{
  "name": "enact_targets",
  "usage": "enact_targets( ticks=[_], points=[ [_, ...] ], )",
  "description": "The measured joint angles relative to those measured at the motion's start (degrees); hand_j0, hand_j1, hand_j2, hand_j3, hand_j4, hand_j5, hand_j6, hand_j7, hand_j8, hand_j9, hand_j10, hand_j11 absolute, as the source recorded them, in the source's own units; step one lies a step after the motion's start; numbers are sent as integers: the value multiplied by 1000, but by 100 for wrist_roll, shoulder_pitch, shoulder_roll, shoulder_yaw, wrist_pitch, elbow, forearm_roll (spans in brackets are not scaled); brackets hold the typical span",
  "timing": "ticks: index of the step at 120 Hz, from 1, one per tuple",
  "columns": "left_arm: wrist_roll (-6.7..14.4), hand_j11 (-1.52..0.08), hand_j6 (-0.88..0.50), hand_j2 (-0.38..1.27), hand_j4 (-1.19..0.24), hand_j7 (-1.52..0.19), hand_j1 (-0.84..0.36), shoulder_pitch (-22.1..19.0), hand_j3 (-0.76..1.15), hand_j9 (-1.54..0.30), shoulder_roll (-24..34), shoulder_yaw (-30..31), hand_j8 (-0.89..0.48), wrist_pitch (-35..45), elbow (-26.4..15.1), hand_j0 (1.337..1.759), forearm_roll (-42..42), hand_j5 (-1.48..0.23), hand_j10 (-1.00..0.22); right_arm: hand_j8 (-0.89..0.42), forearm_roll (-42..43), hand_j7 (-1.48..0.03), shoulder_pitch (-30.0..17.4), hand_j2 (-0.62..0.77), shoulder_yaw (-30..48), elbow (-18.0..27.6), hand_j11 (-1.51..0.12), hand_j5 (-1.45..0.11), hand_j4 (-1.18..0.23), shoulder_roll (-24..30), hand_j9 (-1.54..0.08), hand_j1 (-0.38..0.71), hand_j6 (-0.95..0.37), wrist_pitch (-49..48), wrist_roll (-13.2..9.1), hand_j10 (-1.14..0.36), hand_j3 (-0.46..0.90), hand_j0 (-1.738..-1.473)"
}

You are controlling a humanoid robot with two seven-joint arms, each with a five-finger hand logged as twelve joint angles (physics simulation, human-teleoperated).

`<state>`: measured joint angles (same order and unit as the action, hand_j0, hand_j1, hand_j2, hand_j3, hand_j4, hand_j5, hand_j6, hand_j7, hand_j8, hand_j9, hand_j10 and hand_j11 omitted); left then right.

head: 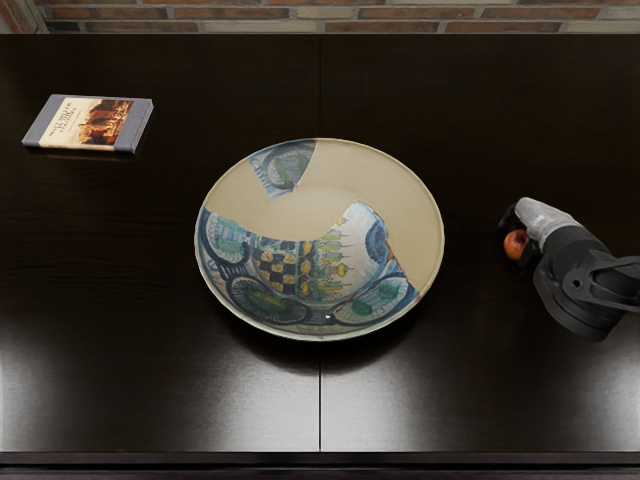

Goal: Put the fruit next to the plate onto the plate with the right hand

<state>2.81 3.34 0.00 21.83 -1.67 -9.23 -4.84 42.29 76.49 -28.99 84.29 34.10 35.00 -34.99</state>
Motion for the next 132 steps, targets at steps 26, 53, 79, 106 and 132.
enact_targets(
  ticks=[26, 53, 79, 106, 132],
  points=[
    [0, -301, -232, 46, -232, -301, 71, 0, 0, -301, 0, -3, -232, 0, 1, 1658, 1, -301, -232, -468, 0, -680, 6, -24, -4, 6, -683, -686, -519, -1, -683, 250, -495, -1, -5, -521, 0, -1657],
    [0, -301, -232, 46, -232, -301, 71, 9, 0, -301, 0, 1, -232, 0, -1, 1658, 1, -301, -232, -467, 2, -723, 25, 56, -9, 8, -727, -731, -552, 0, -728, 259, -498, -3, -3, -554, 0, -1657],
    [0, -301, -232, 46, -232, -301, 71, 9, 0, -301, 0, 4, -232, 0, -1, 1658, 1, -301, -232, -457, 2, -753, 31, 86, -9, 13, -761, -763, -572, 5, -762, 269, -491, -7, -2, -573, 0, -1657],
    [0, -301, -232, 46, -232, -301, 71, 9, 0, -301, 0, 4, -232, 0, 0, 1658, 1, -301, -231, -458, 7, -787, 32, 112, -10, 16, -792, -788, -606, 9, -793, 267, -498, -1, -5, -603, 0, -1656],
    [0, -301, -232, 46, -232, -301, 71, 37, 0, -301, 0, 4, -232, 0, 1, 1658, 1, -301, -231, -477, 8, -817, 51, 168, -8, 38, -820, -814, -632, 40, -821, 261, -525, -1, -6, -629, 0, -1655]
  ],
)
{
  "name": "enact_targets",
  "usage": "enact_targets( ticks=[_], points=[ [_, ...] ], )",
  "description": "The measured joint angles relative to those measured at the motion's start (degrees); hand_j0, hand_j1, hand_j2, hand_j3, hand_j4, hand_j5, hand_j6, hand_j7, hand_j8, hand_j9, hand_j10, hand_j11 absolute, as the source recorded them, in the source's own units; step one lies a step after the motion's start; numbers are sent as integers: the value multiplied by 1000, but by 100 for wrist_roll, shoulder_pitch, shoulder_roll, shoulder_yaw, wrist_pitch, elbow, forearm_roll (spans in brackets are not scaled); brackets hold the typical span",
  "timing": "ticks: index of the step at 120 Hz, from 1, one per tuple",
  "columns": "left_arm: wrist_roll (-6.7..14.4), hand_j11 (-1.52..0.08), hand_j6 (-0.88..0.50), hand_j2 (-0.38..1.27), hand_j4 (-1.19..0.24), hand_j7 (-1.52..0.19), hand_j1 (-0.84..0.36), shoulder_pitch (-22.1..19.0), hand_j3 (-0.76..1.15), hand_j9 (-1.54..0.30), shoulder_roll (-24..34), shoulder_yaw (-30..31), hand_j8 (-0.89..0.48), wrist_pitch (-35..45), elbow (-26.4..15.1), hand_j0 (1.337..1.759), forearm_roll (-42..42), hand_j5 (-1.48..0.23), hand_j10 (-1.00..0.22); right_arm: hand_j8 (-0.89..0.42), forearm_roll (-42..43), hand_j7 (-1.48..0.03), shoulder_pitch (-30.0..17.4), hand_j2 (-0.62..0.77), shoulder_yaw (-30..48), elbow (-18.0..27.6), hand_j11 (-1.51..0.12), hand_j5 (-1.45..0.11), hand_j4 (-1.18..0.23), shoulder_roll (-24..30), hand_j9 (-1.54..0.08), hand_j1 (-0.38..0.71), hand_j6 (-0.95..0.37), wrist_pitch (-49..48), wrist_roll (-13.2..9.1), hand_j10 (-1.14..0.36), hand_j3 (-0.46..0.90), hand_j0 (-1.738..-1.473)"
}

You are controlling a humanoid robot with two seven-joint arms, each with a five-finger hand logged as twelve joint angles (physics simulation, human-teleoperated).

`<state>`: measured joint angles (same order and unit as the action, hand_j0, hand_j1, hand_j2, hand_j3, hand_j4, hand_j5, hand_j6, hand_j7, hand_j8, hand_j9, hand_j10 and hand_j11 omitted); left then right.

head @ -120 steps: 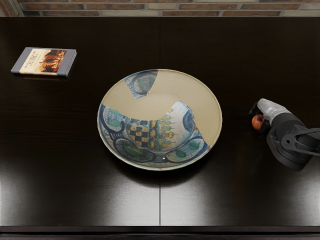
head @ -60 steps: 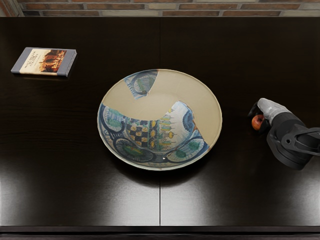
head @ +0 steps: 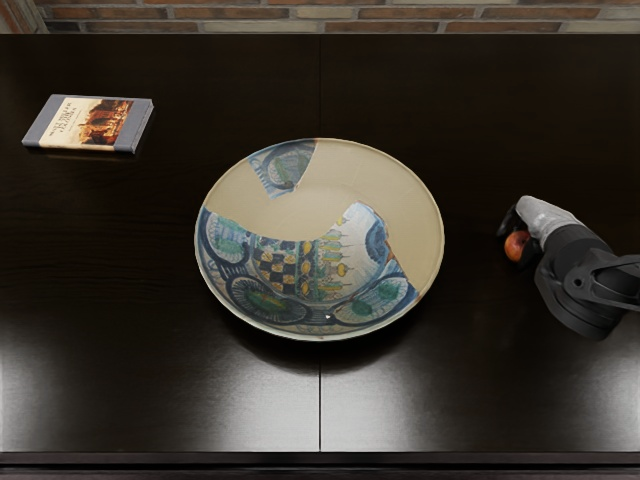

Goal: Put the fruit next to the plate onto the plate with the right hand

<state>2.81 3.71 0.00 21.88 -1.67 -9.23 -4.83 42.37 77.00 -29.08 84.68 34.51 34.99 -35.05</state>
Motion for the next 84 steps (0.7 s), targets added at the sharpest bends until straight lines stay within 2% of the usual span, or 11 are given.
enact_targets(
  ticks=[35, 67, 84],
  points=[
    [0, -301, -232, 46, -232, -301, 71, 68, 0, -301, 0, 0, -232, 0, 0, 1658, 0, -301, -232, -471, -15, -830, 224, 189, 6, 330, -829, -833, -637, 251, -832, 270, -521, -2, -4, -639, 0, -1656],
    [0, -301, -232, 46, -232, -301, 71, 33, 0, -301, 0, -5, -232, 0, 0, 1658, 0, -301, -231, -469, -50, -833, 655, 199, 33, 945, -831, -839, -639, 600, -834, 273, -518, -2, -5, -642, 0, -1656],
    [0, -301, -232, 46, -232, -301, 71, 24, 0, -301, 0, -7, -232, 0, 0, 1658, 0, -301, -231, -468, -133, -836, 964, 194, 51, 1116, -837, -847, -637, 622, -840, 268, -519, -3, -4, -642, 0, -1656]
  ],
)
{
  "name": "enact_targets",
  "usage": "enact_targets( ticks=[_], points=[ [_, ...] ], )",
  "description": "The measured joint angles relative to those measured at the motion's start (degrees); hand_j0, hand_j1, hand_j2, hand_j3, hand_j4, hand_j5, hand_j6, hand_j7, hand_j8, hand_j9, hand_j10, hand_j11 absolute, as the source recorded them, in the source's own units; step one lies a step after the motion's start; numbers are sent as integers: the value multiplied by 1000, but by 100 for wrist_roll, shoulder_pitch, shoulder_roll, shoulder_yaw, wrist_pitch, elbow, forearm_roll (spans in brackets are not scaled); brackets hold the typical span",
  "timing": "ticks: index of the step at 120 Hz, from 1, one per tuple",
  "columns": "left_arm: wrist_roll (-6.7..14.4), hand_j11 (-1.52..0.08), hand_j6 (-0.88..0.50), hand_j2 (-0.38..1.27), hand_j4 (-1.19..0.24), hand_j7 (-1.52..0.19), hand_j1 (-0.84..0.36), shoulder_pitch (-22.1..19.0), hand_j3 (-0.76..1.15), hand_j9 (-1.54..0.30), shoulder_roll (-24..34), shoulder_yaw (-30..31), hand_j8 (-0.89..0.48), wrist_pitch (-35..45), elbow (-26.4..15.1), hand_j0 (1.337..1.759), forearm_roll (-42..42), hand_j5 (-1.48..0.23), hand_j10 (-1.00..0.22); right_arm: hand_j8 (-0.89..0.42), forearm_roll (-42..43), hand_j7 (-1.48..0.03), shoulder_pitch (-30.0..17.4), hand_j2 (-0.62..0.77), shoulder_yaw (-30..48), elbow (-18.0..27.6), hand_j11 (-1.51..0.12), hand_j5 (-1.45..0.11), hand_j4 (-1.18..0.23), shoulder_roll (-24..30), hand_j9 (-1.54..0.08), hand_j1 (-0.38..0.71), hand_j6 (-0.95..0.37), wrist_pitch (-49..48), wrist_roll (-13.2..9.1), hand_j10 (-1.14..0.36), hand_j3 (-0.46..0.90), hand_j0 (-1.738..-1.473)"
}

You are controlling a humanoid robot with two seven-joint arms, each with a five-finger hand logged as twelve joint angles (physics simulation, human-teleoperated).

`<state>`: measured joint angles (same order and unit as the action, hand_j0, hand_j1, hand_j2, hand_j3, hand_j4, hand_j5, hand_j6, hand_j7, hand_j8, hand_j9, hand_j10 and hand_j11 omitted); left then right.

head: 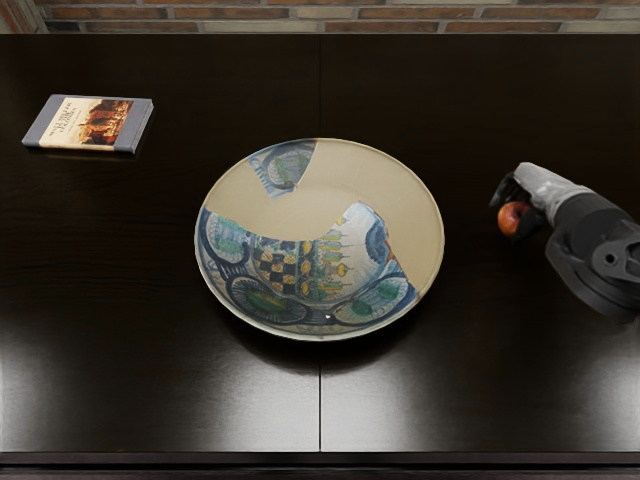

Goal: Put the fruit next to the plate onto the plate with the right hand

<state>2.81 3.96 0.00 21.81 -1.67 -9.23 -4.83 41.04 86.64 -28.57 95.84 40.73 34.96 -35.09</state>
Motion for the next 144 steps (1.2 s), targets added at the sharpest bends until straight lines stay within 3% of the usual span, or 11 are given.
enact_targets(
  ticks=[44, 144],
  points=[
    [0, -301, -232, 46, -232, -301, 71, 0, 0, -301, 0, -9, -232, 0, 0, 1658, 0, -301, -232, -454, -630, -863, 896, 175, 7, 165, -880, -892, -645, -407, -882, 256, -511, -4, 4, -651, 1, -1657],
    [0, -301, -232, 46, -232, -301, 71, 0, 0, -301, 0, -9, -232, 0, 0, 1658, 0, -301, -231, -426, -2131, -885, 2111, 237, 148, 161, -897, -939, -646, -1939, -895, 289, -486, -5, 6, -635, 0, -1658]
  ],
)
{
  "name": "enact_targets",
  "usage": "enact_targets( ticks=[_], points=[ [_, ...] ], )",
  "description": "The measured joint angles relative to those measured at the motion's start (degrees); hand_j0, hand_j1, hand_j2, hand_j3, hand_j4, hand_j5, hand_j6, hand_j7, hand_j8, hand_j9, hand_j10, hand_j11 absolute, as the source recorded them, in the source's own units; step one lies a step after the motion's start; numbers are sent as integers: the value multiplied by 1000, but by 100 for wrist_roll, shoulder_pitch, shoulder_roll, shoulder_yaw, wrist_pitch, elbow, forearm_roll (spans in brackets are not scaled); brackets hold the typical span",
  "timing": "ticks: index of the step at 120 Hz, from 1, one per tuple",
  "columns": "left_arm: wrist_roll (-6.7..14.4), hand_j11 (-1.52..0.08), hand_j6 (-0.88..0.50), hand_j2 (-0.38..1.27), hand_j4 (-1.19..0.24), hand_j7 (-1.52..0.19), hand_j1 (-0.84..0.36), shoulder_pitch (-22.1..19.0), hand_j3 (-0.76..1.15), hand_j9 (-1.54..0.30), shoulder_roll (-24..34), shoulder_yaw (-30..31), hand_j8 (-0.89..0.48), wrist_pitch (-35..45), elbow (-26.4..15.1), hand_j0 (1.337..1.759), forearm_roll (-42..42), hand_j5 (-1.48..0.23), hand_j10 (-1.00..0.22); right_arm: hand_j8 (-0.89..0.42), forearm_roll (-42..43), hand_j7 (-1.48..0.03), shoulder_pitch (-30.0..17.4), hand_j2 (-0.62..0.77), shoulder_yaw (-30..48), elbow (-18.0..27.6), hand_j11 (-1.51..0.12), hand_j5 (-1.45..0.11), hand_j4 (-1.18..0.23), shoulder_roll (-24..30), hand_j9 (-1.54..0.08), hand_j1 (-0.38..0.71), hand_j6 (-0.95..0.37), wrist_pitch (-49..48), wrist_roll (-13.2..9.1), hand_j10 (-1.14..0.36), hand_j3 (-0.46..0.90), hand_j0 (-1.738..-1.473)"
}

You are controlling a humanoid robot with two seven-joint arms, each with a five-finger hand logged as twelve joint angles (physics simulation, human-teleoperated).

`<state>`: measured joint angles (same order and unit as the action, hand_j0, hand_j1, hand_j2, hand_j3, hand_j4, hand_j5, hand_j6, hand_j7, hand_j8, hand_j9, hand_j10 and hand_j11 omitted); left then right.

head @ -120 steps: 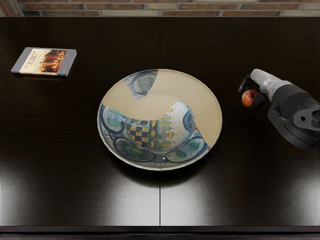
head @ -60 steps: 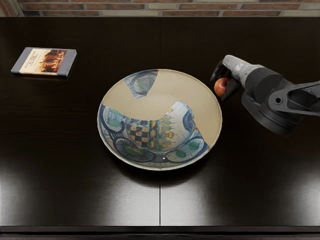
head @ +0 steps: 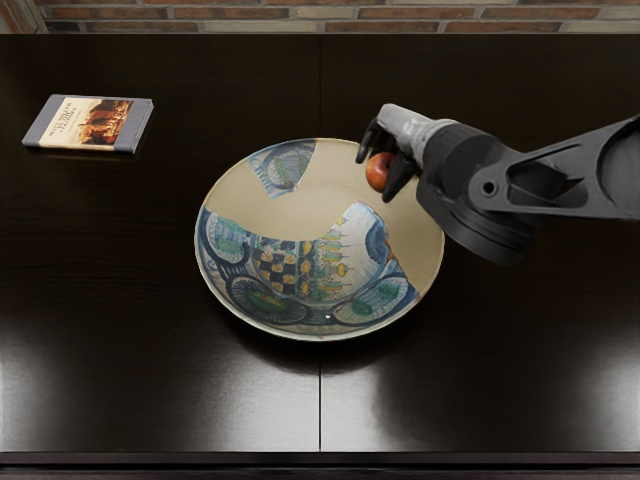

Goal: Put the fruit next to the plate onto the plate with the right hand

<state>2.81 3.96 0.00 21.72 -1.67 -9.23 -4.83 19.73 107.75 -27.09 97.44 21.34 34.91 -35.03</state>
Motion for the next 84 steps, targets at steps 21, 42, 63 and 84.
enact_targets(
  ticks=[21, 42, 63, 84],
  points=[
    [0, -301, -232, 46, -232, -301, 71, 0, 0, -301, 0, 1, -232, 0, 0, 1658, 0, -301, -232, -406, -266, -910, 181, 250, 128, -20, -924, -968, -664, -367, -922, 299, -471, -2, 0, -620, 0, -1658],
    [0, -301, -232, 46, -232, -301, 71, 0, 0, -301, 0, 2, -232, 0, 0, 1658, 0, -301, -232, -376, -430, -939, 288, 296, 161, -89, -962, -997, -688, -710, -965, 330, -442, -5, 0, -590, 0, -1657],
    [0, -301, -232, 46, -232, -301, 71, 0, 0, -301, 0, -1, -232, 0, 0, 1658, 0, -301, -232, -356, -461, -953, 222, 313, 163, -235, -974, -996, -707, -919, -978, 348, -420, -3, 1, -572, 0, -1656],
    [0, -301, -232, 46, -232, -301, 71, 0, 0, -301, 0, -1, -232, 0, 0, 1658, 0, -301, -232, -346, -390, -949, 15, 329, 155, -304, -969, -990, -706, -1015, -975, 354, -409, -3, 0, -558, 0, -1656]
  ],
)
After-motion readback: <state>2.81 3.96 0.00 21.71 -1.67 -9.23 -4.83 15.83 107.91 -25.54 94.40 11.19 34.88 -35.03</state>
